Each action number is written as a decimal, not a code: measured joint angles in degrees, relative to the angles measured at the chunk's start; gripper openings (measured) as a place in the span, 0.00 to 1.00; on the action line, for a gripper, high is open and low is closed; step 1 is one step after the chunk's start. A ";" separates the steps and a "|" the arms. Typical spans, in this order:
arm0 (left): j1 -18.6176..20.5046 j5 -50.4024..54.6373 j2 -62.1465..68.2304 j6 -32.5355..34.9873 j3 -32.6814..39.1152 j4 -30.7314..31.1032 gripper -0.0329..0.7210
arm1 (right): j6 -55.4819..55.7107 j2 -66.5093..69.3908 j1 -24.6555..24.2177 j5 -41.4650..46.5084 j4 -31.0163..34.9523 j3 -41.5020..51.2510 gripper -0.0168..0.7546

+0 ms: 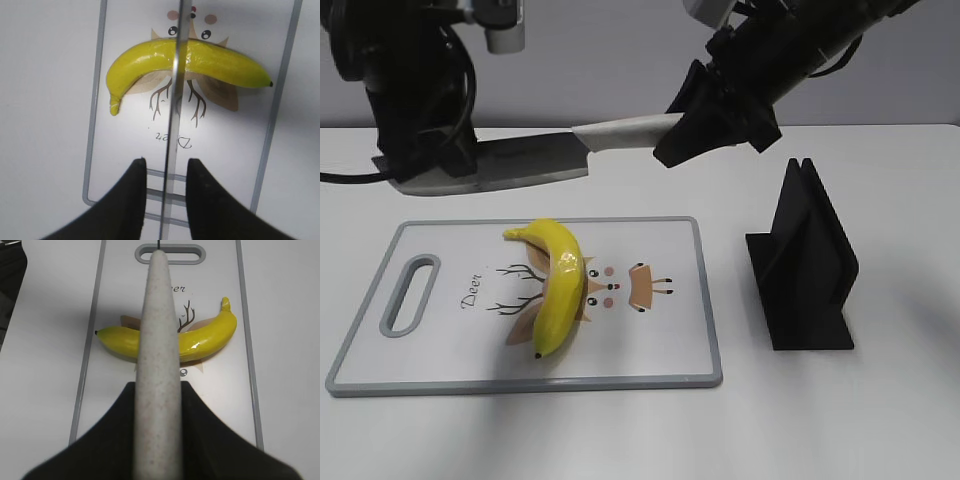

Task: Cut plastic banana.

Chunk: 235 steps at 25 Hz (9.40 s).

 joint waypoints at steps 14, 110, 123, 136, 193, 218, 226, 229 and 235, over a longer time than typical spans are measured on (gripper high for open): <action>0.00 0.38 1.10 0.64 0.00 -0.18 0.02 | -0.49 0.04 0.00 0.00 -1.04 -0.19 0.24; 0.14 -4.65 10.42 0.81 -0.60 -6.79 0.45 | 8.97 6.10 1.07 -5.96 -19.47 -0.57 0.24; 0.03 -6.81 4.54 0.42 -0.49 -4.27 0.86 | 10.71 6.10 0.96 -2.90 -19.41 -0.57 0.23; 3.98 -8.04 -9.10 -34.25 -0.45 9.36 0.83 | 22.20 -0.11 0.83 -1.34 -21.79 -0.67 0.23; 15.23 -0.61 -96.45 -59.38 55.76 1.87 0.65 | 86.20 -52.65 0.77 -14.81 -30.97 40.77 0.23; 15.23 -9.67 -98.15 -59.38 58.57 3.90 0.62 | 101.12 -61.86 0.77 -21.76 -42.91 55.29 0.23; 15.23 -9.71 -98.15 -59.38 58.57 3.90 0.62 | 101.17 -50.80 0.77 -28.86 -43.22 55.29 0.23; 15.23 -9.71 -98.15 -59.38 58.57 3.91 0.62 | 101.17 -49.72 0.77 -30.27 -43.24 55.23 0.23; 15.23 -9.71 -98.15 -59.38 58.57 3.96 0.62 | 101.17 -51.26 0.77 -26.77 -42.99 50.50 0.23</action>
